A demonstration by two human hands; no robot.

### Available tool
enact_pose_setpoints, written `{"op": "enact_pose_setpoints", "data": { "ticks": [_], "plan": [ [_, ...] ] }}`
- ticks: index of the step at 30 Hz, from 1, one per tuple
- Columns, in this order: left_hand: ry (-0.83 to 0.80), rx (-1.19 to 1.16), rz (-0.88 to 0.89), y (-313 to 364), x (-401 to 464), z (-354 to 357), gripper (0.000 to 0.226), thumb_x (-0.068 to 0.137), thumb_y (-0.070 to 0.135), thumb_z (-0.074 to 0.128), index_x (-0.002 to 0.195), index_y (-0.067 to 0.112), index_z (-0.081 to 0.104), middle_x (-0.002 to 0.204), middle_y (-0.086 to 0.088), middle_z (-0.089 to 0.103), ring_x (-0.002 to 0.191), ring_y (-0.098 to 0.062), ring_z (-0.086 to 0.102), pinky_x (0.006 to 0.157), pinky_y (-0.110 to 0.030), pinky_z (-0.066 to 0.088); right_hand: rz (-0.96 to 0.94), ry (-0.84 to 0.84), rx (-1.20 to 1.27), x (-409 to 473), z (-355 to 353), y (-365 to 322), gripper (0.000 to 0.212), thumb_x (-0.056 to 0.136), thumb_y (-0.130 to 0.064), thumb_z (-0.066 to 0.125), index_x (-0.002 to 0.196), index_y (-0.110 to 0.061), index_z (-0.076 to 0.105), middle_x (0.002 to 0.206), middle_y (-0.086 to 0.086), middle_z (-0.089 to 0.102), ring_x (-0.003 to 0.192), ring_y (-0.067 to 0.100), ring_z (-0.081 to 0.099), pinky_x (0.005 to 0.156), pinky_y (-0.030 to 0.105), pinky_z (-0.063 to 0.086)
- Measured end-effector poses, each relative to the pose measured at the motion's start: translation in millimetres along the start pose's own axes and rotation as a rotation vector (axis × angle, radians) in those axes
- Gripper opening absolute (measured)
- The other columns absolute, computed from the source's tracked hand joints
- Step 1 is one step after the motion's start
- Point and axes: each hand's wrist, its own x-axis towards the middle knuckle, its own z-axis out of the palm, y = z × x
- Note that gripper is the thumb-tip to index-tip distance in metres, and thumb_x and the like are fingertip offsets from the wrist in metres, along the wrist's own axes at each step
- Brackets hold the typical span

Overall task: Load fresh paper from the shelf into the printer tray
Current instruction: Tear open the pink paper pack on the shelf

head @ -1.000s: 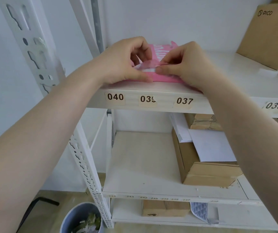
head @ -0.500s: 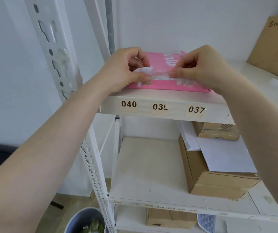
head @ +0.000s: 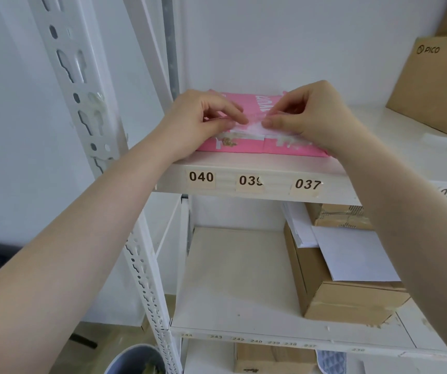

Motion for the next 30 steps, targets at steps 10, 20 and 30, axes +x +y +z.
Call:
{"op": "enact_pose_setpoints", "data": {
  "ticks": [10,20,30],
  "plan": [
    [-0.081,-0.129,-0.116,0.8,4.0,-0.9,0.01,0.08,0.02,0.073,0.09,0.021,0.076,0.103,-0.004,0.073,0.104,-0.026,0.063,0.098,-0.034,0.047,-0.112,-0.02,-0.036,-6.2,3.1,7.8,0.016,0.069,-0.028,0.081,0.082,-0.021,0.075,0.109,0.002,0.066,0.099,0.0,0.056,0.08,0.012,0.04],
    [-0.266,0.033,-0.056,2.6,-0.9,-1.1,0.004,0.079,0.03,0.072,0.082,0.031,0.074,0.124,0.01,0.058,0.111,0.014,0.048,0.087,-0.002,0.034,-0.075,-0.1,-0.096,-7.3,-8.1,4.0,0.014,0.065,-0.022,0.084,0.075,-0.018,0.075,0.097,0.003,0.068,0.095,0.016,0.062,0.079,0.02,0.042],
    [-0.239,0.128,0.053,5.2,1.2,1.2,0.03,0.078,0.031,0.074,0.106,0.041,0.071,0.119,0.018,0.063,0.117,0.006,0.051,0.104,-0.016,0.031,-0.175,-0.141,-0.233,-27.2,-10.8,15.0,0.026,0.058,-0.046,0.077,0.081,-0.051,0.066,0.121,-0.006,0.053,0.126,0.019,0.044,0.106,0.035,0.034]
  ]
}}
